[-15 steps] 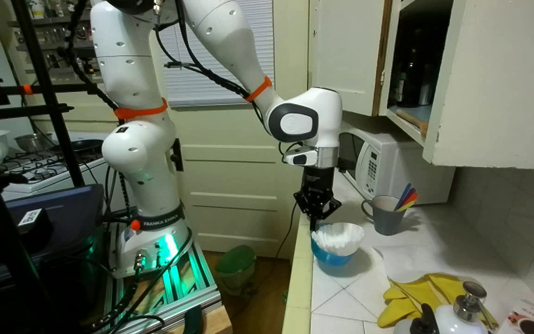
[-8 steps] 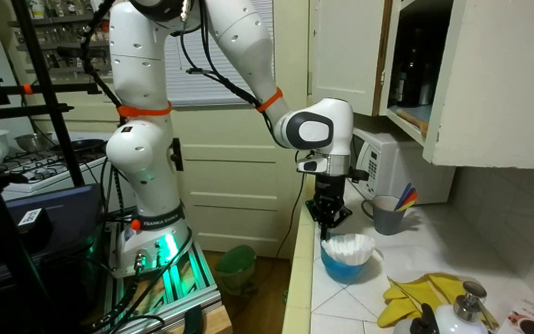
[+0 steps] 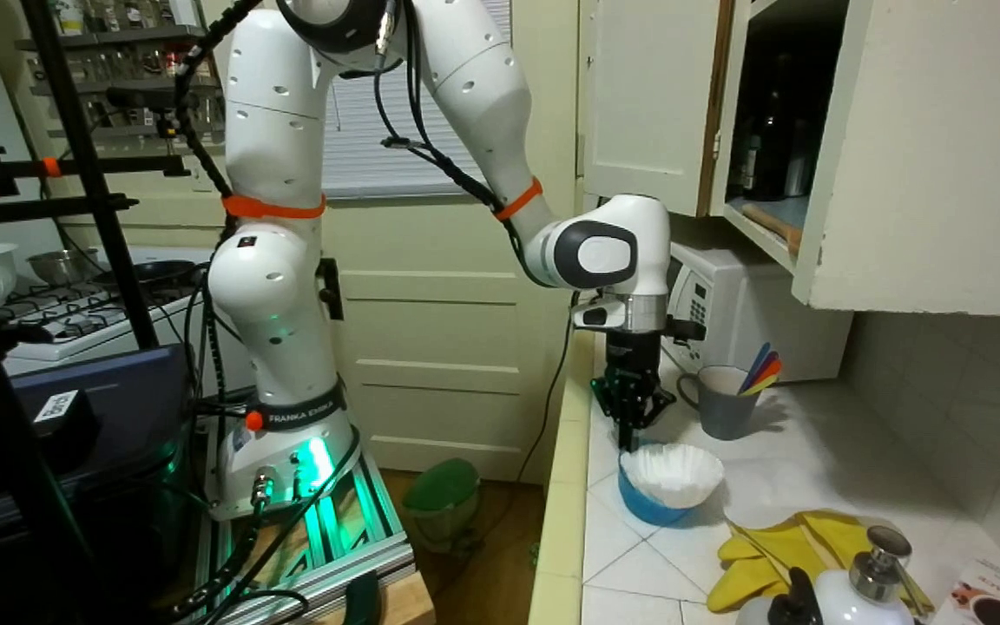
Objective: Move the blue bowl to the counter
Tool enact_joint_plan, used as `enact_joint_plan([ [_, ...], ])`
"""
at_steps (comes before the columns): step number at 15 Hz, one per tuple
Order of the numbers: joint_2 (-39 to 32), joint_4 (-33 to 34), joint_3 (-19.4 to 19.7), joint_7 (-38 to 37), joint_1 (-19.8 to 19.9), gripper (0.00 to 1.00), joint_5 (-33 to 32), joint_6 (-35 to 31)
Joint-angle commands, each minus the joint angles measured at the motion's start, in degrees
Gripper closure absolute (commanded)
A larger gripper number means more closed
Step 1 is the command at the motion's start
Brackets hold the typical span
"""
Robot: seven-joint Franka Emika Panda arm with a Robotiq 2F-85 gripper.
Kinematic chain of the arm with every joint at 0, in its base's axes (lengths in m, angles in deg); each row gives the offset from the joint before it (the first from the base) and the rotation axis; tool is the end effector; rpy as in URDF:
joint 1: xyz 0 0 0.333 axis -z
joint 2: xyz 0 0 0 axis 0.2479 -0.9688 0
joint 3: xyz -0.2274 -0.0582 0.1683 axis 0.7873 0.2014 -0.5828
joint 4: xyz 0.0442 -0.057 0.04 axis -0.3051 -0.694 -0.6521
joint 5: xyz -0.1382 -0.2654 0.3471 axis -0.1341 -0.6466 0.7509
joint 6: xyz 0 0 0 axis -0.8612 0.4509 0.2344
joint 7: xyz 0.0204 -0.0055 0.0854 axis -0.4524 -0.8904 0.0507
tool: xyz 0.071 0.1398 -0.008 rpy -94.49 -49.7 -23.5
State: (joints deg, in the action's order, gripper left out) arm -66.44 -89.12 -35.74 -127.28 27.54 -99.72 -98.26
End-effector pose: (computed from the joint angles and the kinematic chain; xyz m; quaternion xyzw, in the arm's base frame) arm 0.4444 -0.2849 0.0999 0.1180 -0.9838 0.1041 0.0856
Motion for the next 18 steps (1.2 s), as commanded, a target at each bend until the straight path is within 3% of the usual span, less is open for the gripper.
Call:
enact_joint_plan([
  [1, -0.71, 1.17, 1.98, -3.06, -2.07, 0.56, -0.06, -1.89],
  [5, 8.86, -1.57, 1.24, 3.27, -1.74, 0.27, 2.72, -0.35],
  [9, 22.06, -5.56, -0.77, 19.77, -0.47, 0.0, 4.88, 1.47],
  [12, 32.09, -8.11, -1.86, 32.22, 0.31, 0.0, 8.5, 3.21],
  [17, 48.63, -8.86, -2.94, 52.18, 0.18, 0.0, 19.26, 12.31],
  [18, 40.42, -6.16, -5.51, 47.56, 2.85, 0.0, 18.07, 9.05],
])
